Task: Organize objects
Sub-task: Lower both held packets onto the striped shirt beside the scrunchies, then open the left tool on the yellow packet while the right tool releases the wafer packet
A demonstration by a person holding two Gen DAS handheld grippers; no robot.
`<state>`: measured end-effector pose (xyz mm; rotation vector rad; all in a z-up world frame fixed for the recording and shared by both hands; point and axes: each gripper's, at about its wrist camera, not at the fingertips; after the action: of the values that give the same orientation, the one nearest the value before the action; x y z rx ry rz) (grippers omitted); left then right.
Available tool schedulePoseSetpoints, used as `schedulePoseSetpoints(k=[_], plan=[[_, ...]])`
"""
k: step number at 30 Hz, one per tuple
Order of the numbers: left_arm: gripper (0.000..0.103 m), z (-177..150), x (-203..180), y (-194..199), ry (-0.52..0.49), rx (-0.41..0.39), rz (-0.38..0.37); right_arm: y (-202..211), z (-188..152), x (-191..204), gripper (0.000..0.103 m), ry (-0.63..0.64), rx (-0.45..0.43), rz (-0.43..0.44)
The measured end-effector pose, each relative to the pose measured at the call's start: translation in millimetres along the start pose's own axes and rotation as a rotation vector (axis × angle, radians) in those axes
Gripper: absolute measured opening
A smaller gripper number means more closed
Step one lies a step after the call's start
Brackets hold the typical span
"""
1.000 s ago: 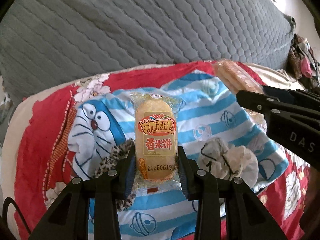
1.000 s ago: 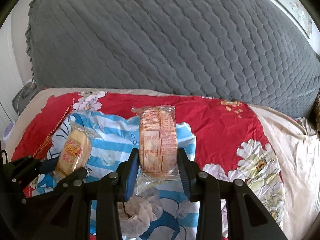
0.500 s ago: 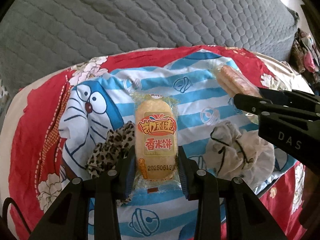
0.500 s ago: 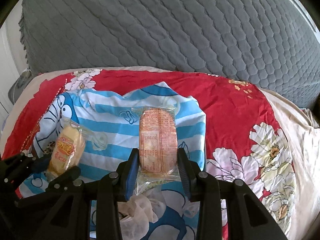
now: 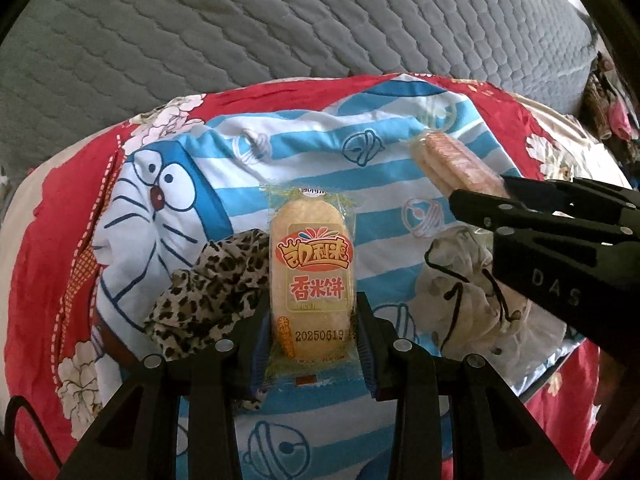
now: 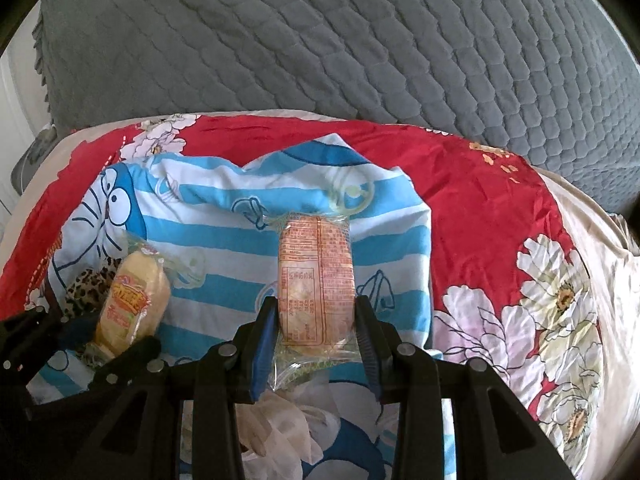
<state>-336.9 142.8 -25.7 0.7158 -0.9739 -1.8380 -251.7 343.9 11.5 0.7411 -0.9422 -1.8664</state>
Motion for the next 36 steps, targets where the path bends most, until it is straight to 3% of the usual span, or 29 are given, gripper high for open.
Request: schedulePoseSetpoints(k=[21,24,26,32,36], plan=[[0.044,-1.2,-10.4,-15.5,0.003,0.023,0.011,-18.4,-1.3,4.7,0.038,0.004,0.045,-0.014],[0.048,-0.5,-8.7,-14.3,0.015,0.037,0.002,-14.6,-0.8,2.5,0.038,-0.009,0.041,-0.010],[0.056,-1.4,-8.3,-12.7,0.024,0.043,-0.003,-12.7,-0.1,1.3,0.039,-0.019,0.045,0.002],[0.073,-3.0,-8.9,-4.4,0.013,0.064,-0.047,0.3,3.7,-3.8,0.055,-0.044,0.023,0.012],[0.074,0.4,1.2,1.5,0.053,0.089,-0.071,12.2,5.1,-8.3,0.066,-0.057,-0.009,0.017]])
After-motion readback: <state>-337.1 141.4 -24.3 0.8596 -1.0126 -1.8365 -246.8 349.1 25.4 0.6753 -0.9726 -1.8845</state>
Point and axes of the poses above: each gripper's, at about its wrist camera, not at the fingertips, and y roughly against the way its jaws point, x to its left, z to its top, and after that the axes turned 3 degrees about y, right-handed
